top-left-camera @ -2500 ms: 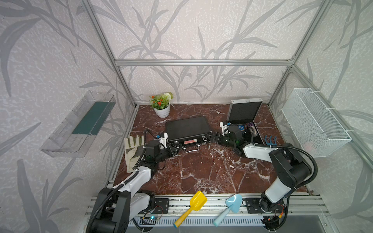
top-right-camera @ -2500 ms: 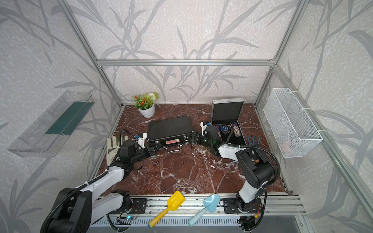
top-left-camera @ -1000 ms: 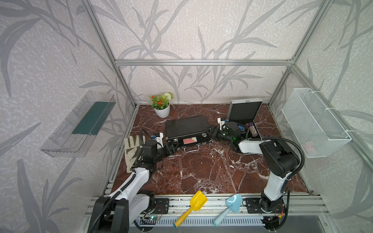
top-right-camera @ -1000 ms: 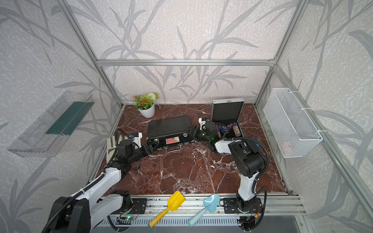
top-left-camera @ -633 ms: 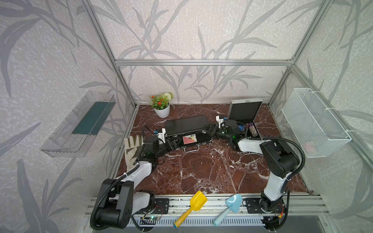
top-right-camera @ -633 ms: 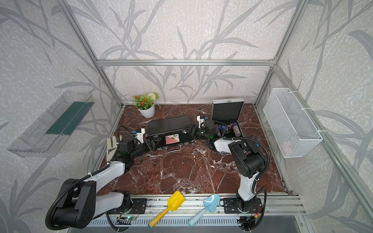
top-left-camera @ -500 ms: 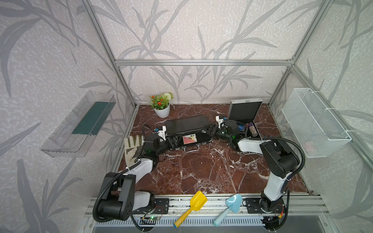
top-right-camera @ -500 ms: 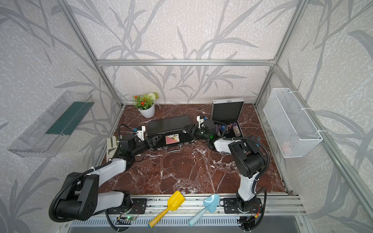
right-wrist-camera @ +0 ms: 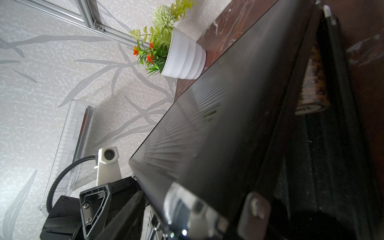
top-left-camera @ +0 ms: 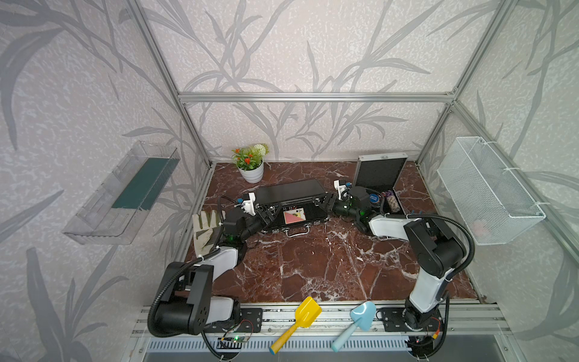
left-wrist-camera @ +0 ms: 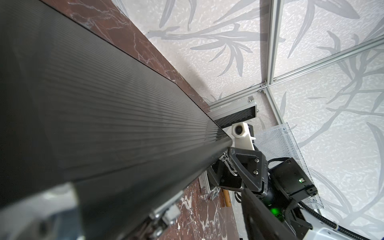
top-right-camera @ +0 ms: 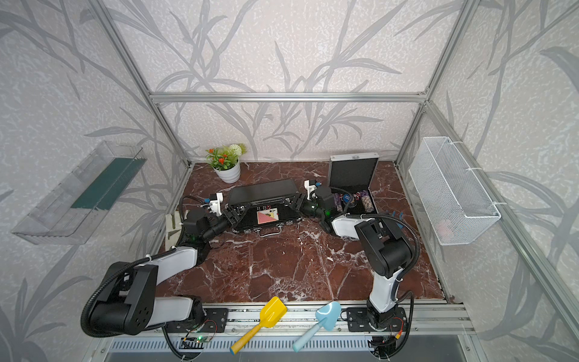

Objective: Open the poker set cases
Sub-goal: Open the case lid on the poker set case.

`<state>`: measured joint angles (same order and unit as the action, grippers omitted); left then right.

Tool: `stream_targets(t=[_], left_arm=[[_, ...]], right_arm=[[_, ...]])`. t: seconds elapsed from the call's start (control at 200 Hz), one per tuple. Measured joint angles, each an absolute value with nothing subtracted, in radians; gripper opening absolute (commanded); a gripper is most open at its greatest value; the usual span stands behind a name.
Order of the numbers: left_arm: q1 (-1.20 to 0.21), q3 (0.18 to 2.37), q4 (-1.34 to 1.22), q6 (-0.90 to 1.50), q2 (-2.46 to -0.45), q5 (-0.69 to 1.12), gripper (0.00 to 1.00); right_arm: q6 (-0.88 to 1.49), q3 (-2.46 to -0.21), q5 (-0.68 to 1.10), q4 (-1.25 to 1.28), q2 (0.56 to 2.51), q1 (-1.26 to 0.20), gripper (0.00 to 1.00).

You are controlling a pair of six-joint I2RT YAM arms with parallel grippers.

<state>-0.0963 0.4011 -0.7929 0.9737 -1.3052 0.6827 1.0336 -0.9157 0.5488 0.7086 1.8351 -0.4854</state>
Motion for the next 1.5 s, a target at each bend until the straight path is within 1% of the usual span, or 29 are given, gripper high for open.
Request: stream_targets(t=[0.36,0.675,0.835,1.224,1.499], left_arm=[[-0.098,0.401,-0.764,0.981,-1.268,0.683,0.75],[-0.097,0.397,-0.661,1.001,-1.143,0.664,0.75],[-0.094,0.397,-0.633,1.021,-1.119,0.651,0.75],[-0.077,0.397,-0.718,1.207,-1.173,0.658,0.76],[-0.074,0.404,-0.693,1.322,-1.159,0.653,0.76]], right_arm=[[0.973,-0.955,0.534,0.651,1.835,-0.485,0.66],[0.905,-0.976,0.524,0.599,1.83,-0.485,0.65],[0.881,-0.986,0.523,0.581,1.83,-0.485,0.64],[0.85,-0.987,0.519,0.564,1.827,-0.485,0.64],[0.831,-0.987,0.514,0.536,1.818,-0.487,0.63]])
